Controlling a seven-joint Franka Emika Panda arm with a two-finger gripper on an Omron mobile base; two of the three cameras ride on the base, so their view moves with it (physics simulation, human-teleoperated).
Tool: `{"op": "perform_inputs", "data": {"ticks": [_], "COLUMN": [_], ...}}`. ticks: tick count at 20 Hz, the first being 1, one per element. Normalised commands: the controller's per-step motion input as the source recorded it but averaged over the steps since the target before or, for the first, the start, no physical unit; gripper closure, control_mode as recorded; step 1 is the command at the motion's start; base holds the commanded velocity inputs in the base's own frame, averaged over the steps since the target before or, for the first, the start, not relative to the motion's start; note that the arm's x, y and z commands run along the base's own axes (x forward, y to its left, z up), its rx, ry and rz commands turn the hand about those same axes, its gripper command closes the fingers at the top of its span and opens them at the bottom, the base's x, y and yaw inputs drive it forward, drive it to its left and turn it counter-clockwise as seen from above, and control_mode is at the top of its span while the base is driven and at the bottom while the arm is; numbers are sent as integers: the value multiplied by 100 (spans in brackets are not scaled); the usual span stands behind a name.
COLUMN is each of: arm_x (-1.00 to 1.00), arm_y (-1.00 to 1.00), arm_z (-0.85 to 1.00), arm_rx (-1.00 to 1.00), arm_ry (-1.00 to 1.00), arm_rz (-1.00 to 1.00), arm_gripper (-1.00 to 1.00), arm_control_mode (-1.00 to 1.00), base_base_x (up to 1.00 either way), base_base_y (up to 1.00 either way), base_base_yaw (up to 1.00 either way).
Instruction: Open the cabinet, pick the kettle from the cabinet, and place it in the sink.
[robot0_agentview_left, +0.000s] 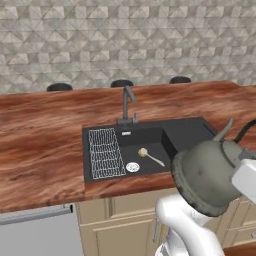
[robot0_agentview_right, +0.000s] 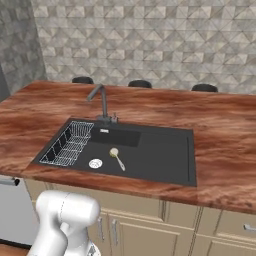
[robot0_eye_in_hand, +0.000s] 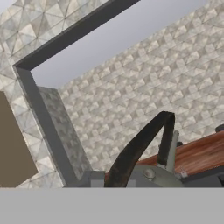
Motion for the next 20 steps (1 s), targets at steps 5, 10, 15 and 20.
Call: {"op": "perform_inputs", "data": {"ticks": [5, 10, 15, 20], "arm_x": [0, 0, 0, 0], "arm_y": [0, 0, 0, 0], "arm_z": [0, 0, 0, 0], "arm_rx": [0, 0, 0, 0], "arm_ry": [0, 0, 0, 0], "arm_rz": [0, 0, 0, 0], "arm_gripper": [100, 100, 100, 100], "arm_control_mode": [100, 100, 100, 100], "base_base_x": [38, 40, 9, 10], "base_base_y": [-21, -21, 0, 0], "base_base_yaw": [0, 0, 0, 0]}}
